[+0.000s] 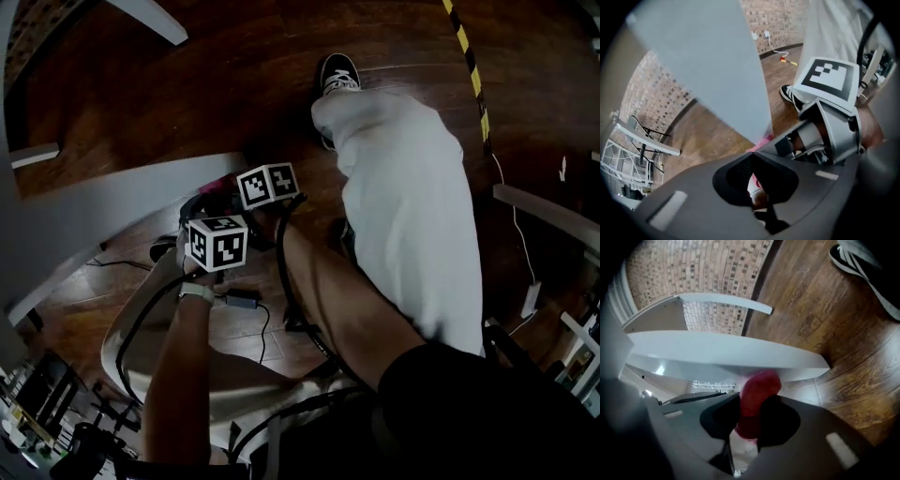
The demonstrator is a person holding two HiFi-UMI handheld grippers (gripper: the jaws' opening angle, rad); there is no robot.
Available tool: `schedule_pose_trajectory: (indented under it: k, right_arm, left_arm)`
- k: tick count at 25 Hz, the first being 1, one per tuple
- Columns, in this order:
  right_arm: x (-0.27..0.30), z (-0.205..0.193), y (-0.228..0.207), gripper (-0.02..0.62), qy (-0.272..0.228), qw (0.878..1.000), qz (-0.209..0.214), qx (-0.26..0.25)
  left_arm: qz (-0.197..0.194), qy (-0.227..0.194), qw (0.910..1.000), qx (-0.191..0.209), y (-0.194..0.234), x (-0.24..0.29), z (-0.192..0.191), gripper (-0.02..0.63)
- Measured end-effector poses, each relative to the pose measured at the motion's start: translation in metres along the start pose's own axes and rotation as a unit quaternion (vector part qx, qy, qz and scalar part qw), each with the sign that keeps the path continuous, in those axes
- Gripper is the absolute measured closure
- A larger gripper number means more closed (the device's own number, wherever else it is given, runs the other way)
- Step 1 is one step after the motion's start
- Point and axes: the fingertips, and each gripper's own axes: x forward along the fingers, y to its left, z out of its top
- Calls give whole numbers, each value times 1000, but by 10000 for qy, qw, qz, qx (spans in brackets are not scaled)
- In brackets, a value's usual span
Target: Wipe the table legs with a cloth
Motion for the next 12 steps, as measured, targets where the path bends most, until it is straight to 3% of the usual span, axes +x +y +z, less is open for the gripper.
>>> schedule_pose_trajectory:
  k: [4, 9, 12]
  right_arm:
    - [-4, -2, 58, 503, -830, 9944, 316, -575]
    - [-31, 11, 157, 500, -1621, 9753, 833, -1245]
    - [-50, -4, 211, 500, -1813, 9640, 837, -1757]
  left_arm:
    - [311, -826, 9957, 295, 27, -52, -1, 604]
    - [212, -1756, 9827, 549, 43, -121, -1, 604]
    - [229, -2223, 9727, 633, 48, -164, -7, 604]
